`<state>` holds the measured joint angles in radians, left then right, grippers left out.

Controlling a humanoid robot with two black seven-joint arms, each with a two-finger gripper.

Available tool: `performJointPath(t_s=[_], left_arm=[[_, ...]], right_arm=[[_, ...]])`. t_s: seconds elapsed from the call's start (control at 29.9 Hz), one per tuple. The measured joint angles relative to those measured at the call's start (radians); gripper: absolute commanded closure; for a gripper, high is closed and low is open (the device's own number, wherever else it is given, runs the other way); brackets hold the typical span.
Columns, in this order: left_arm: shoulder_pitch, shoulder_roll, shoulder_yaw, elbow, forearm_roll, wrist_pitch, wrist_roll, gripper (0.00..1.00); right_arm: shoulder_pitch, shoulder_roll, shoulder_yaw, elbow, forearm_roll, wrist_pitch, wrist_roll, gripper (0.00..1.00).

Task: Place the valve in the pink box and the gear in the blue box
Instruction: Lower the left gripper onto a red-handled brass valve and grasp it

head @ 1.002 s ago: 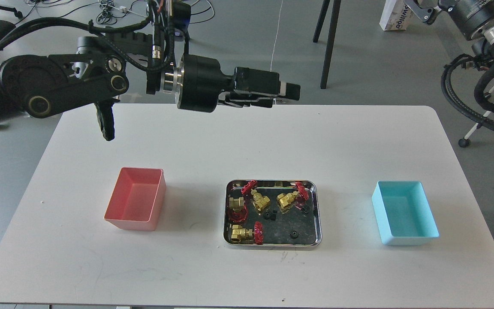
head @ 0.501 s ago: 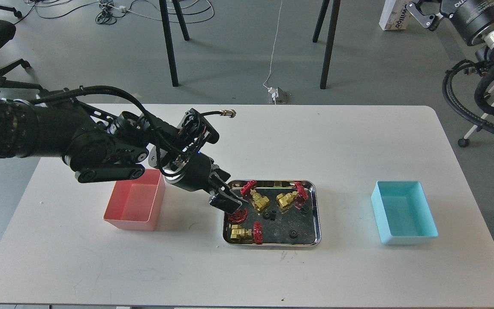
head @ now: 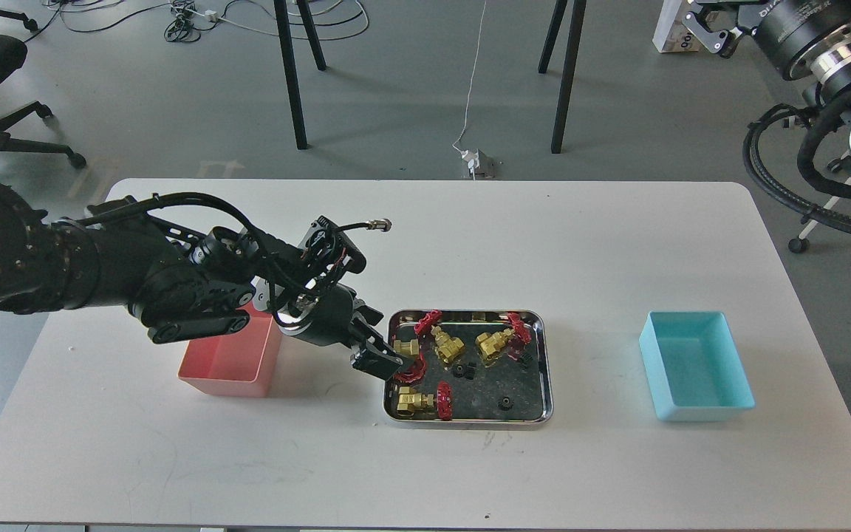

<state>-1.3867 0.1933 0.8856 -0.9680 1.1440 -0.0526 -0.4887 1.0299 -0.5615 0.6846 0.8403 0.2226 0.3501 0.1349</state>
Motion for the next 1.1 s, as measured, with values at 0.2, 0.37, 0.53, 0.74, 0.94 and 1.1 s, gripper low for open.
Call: performJointPath(t_s=[0.2,0.37,0.53,0.74,0.94,1.1], left_arm=[[0.023,-0.009,-0.035,0.003,0.0,0.001,0.0,0.14],[0.027,-0.009,-0.05,0.005,0.001,0.001,0.0,0.26],[0.036,-0.01,-0.053,0.018,0.002,0.001,0.0,0.29],[0.077,-0.022,-0.053,0.065,0.002,0.03,0.0,0.31],[0.103,-0.037,-0.054,0.097,0.007,0.078,0.0,0.33],[0.106,-0.039,-0.054,0.098,0.008,0.08,0.0,0.41]], right_arm=[[-0.009,0.0,0.0,0.005,0.0,0.0,0.0,0.0],[-0.009,0.0,-0.013,0.007,0.0,0.0,0.0,0.0],[-0.009,0.0,-0.017,0.008,0.0,0.001,0.0,0.0],[-0.009,0.0,-0.018,0.009,0.0,0.003,0.0,0.0],[-0.014,0.001,-0.02,0.008,0.0,0.003,0.0,0.0],[-0.019,0.002,-0.021,0.008,0.0,0.003,0.0,0.0]])
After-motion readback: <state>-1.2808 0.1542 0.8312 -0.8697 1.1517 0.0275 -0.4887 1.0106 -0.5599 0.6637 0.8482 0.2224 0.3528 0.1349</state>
